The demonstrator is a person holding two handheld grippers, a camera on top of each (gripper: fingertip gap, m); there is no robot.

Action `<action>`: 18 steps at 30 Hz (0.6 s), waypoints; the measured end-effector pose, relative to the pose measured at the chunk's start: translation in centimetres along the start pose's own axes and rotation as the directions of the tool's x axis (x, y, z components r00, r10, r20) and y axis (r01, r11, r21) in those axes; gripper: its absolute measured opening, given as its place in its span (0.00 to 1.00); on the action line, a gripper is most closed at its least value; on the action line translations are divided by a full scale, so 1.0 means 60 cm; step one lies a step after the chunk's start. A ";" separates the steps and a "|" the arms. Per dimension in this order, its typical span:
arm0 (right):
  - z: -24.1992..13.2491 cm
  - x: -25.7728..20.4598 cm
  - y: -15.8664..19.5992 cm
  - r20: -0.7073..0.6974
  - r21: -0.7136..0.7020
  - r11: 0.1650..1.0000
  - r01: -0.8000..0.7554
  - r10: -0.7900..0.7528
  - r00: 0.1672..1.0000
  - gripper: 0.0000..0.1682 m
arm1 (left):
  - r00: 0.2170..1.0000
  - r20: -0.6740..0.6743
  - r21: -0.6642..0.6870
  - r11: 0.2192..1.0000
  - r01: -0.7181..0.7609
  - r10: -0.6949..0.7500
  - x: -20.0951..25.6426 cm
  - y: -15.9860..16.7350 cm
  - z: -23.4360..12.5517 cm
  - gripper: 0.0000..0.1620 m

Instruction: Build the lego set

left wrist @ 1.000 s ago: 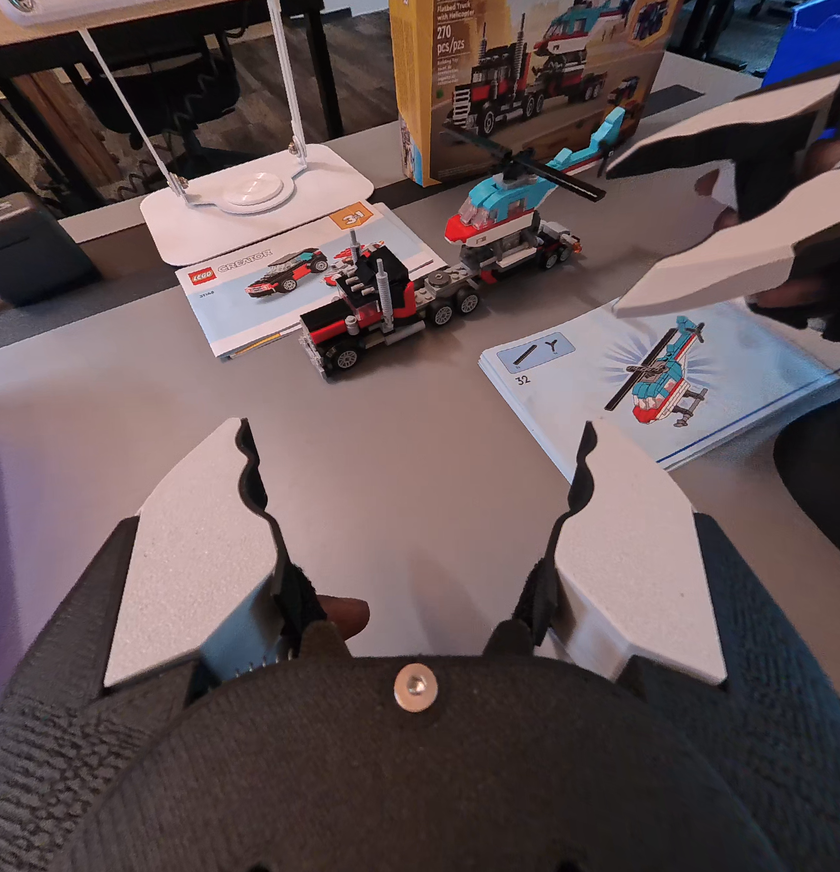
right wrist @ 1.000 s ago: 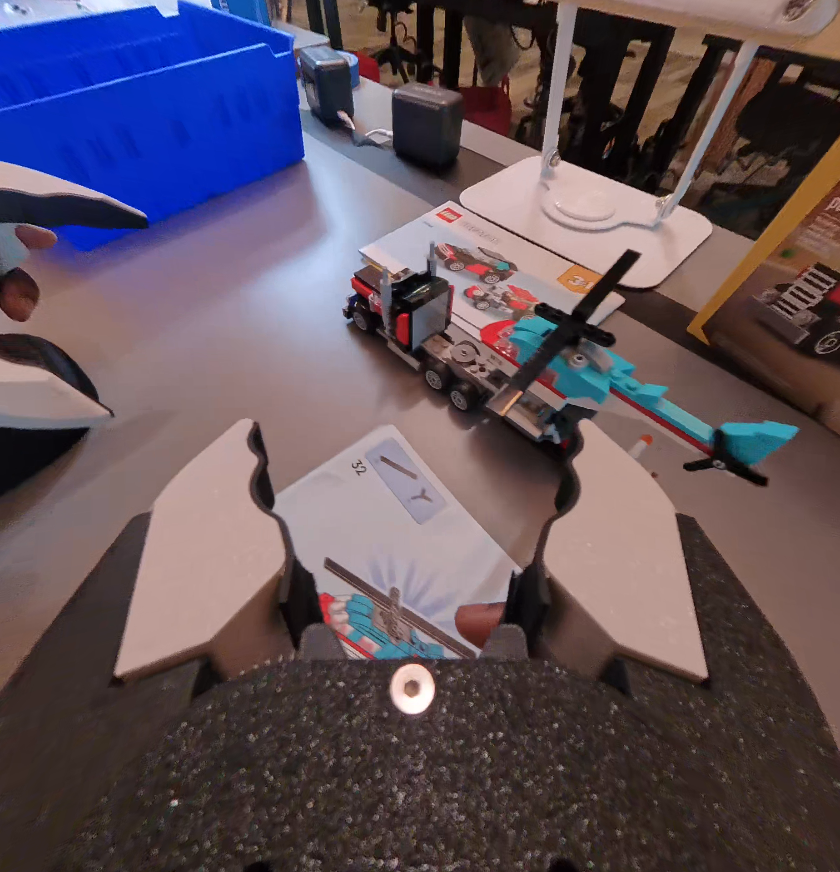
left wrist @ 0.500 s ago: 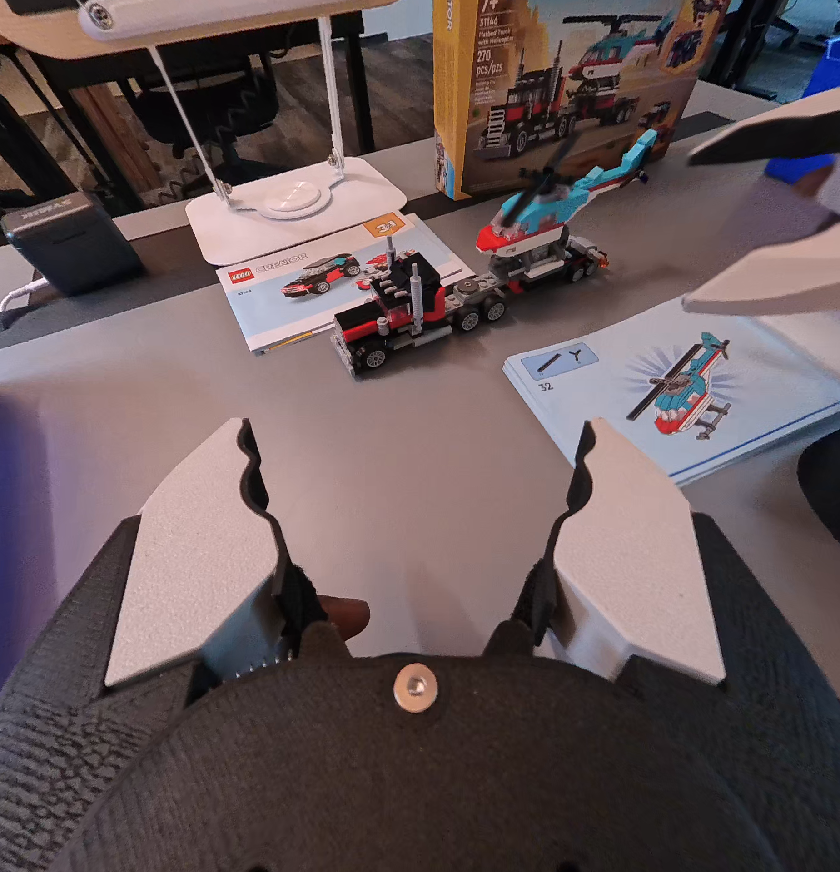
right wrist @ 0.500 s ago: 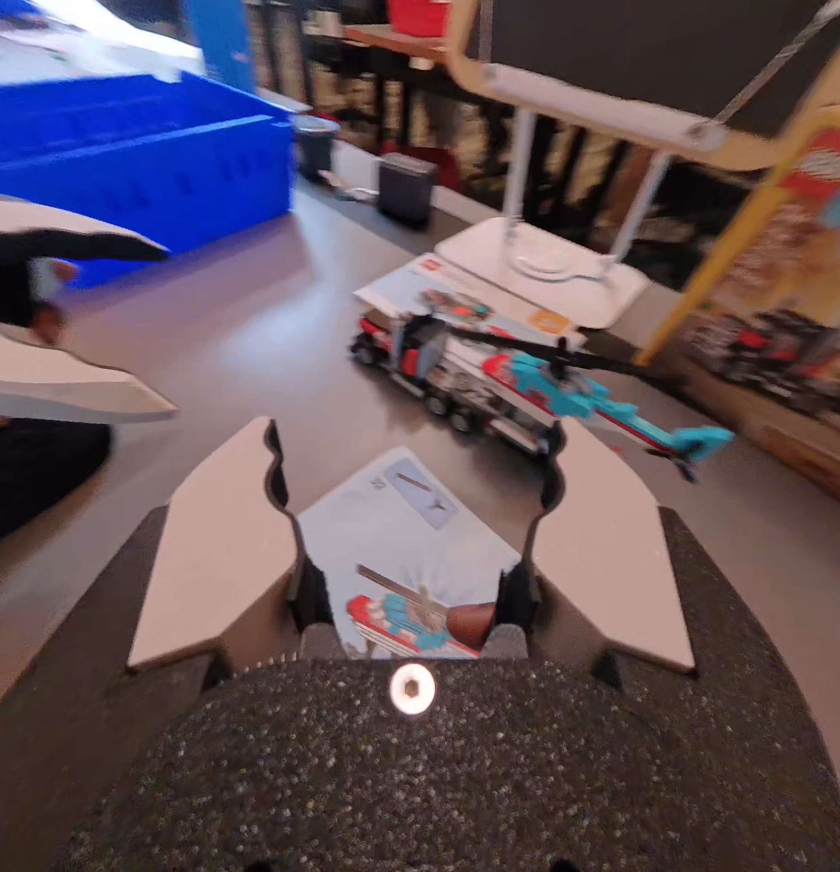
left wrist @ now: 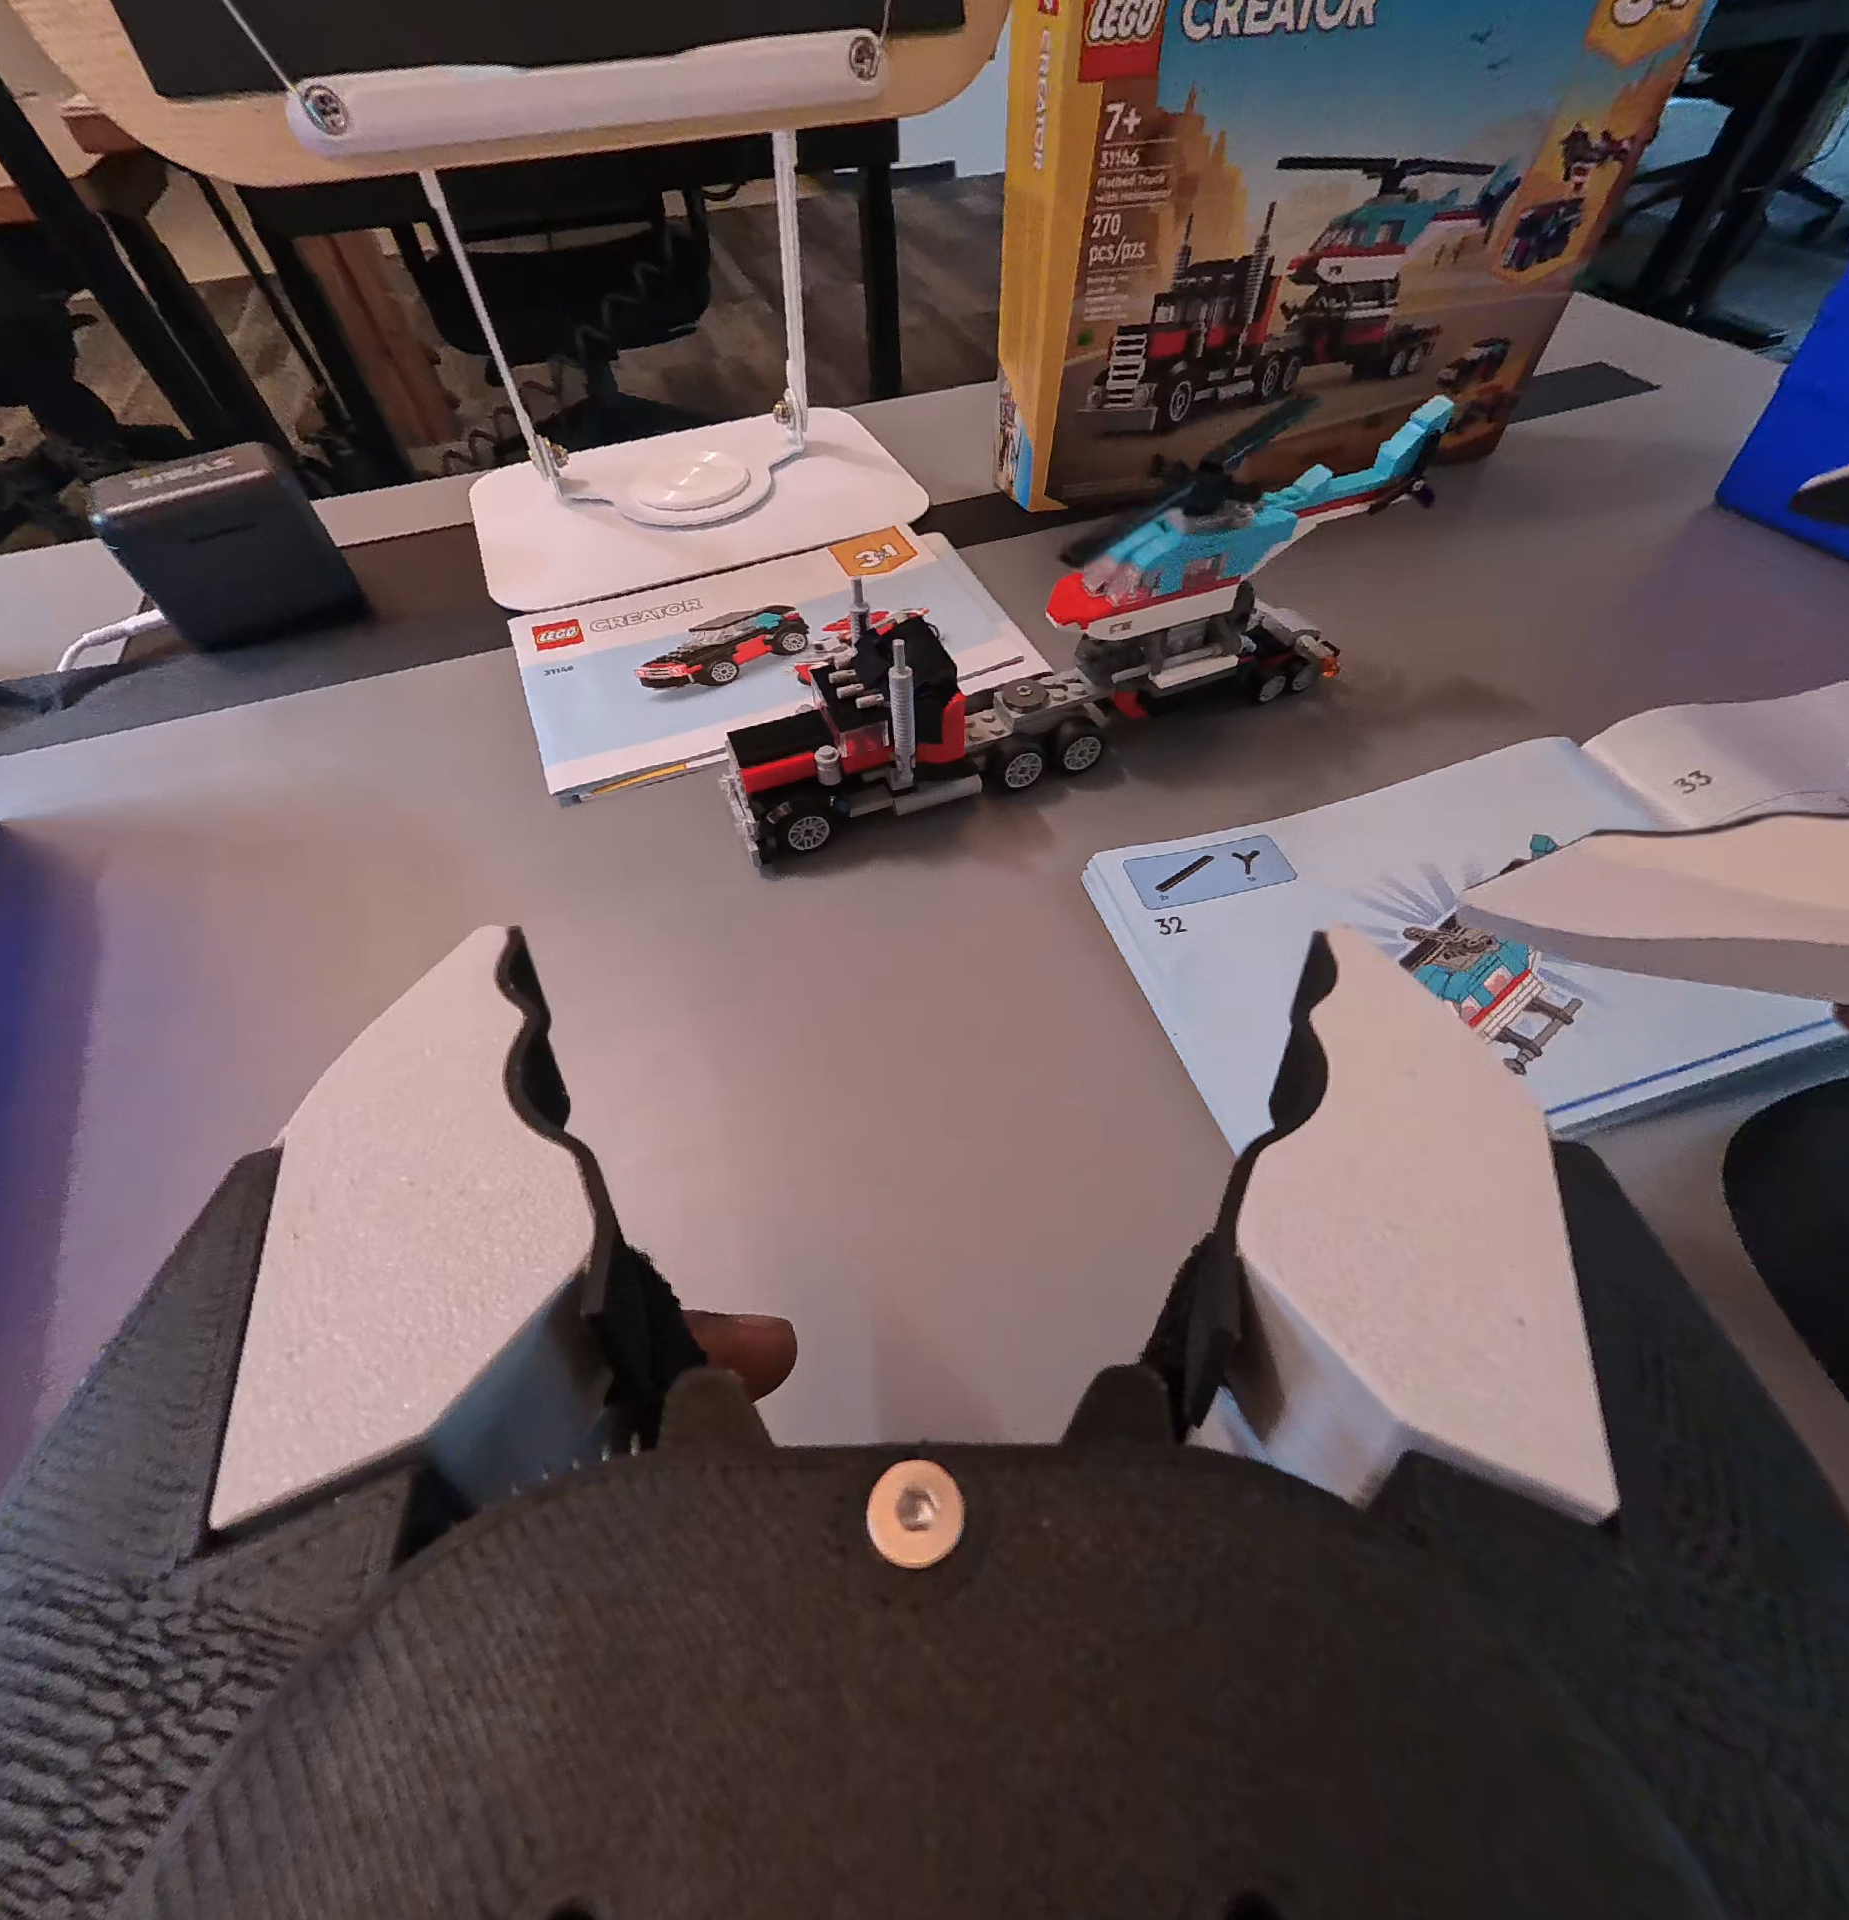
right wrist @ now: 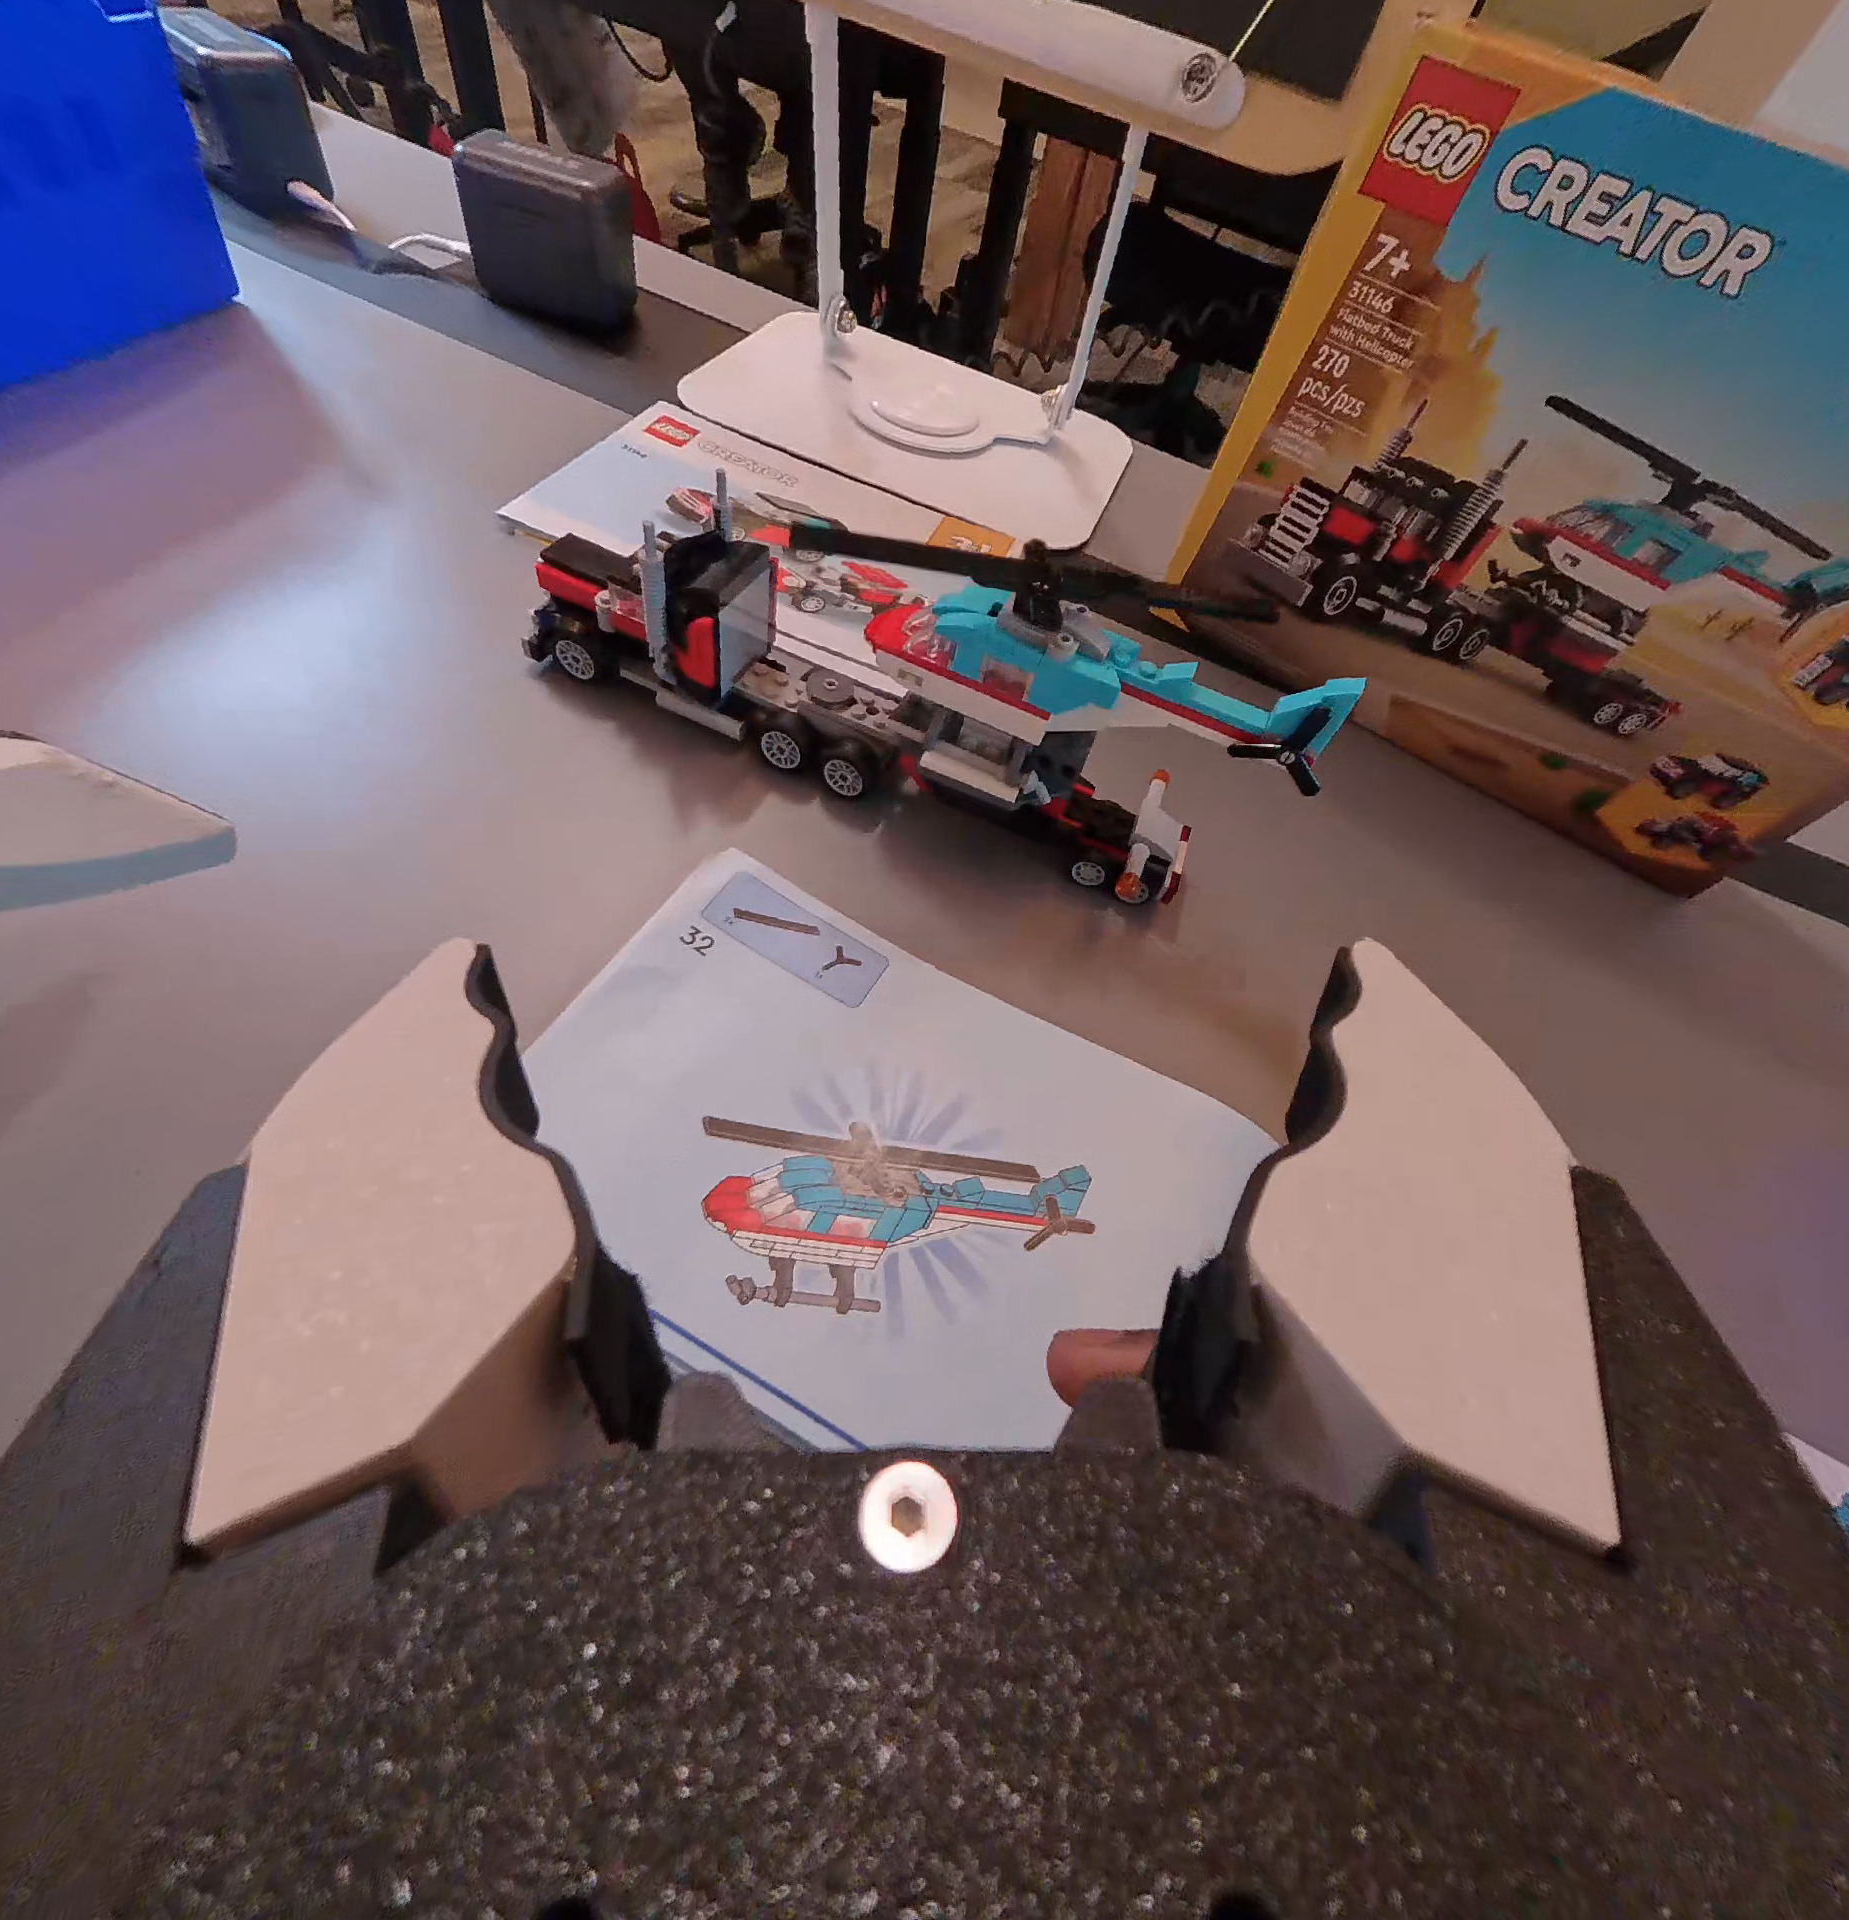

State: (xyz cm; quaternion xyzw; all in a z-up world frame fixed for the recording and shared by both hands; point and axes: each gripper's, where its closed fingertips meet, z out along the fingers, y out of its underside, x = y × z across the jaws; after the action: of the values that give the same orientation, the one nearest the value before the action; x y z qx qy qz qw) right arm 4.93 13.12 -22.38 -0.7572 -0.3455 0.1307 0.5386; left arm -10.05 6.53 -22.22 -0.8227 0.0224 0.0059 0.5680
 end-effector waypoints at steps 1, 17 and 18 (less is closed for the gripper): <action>0.000 -0.001 0.001 0.004 -0.003 1.000 -0.001 0.001 1.000 0.84 | 1.000 -0.007 0.002 1.000 -0.004 0.004 0.003 0.000 0.001 0.82; 0.068 0.048 -0.057 0.586 0.093 0.962 0.255 -0.260 0.768 0.68 | 0.966 -0.233 0.078 0.992 -0.098 0.114 0.055 -0.045 0.032 0.56; 0.086 0.057 -0.048 0.594 0.043 0.957 0.286 -0.255 0.763 0.68 | 0.966 -0.233 0.070 0.993 -0.097 0.110 0.053 -0.040 0.032 0.56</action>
State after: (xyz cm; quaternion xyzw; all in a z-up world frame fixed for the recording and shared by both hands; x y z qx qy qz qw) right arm 3.36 19.67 -21.16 -0.6336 -0.6050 0.2731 0.3975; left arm -6.74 9.11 -20.78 -0.7985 0.1329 -0.0631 0.5838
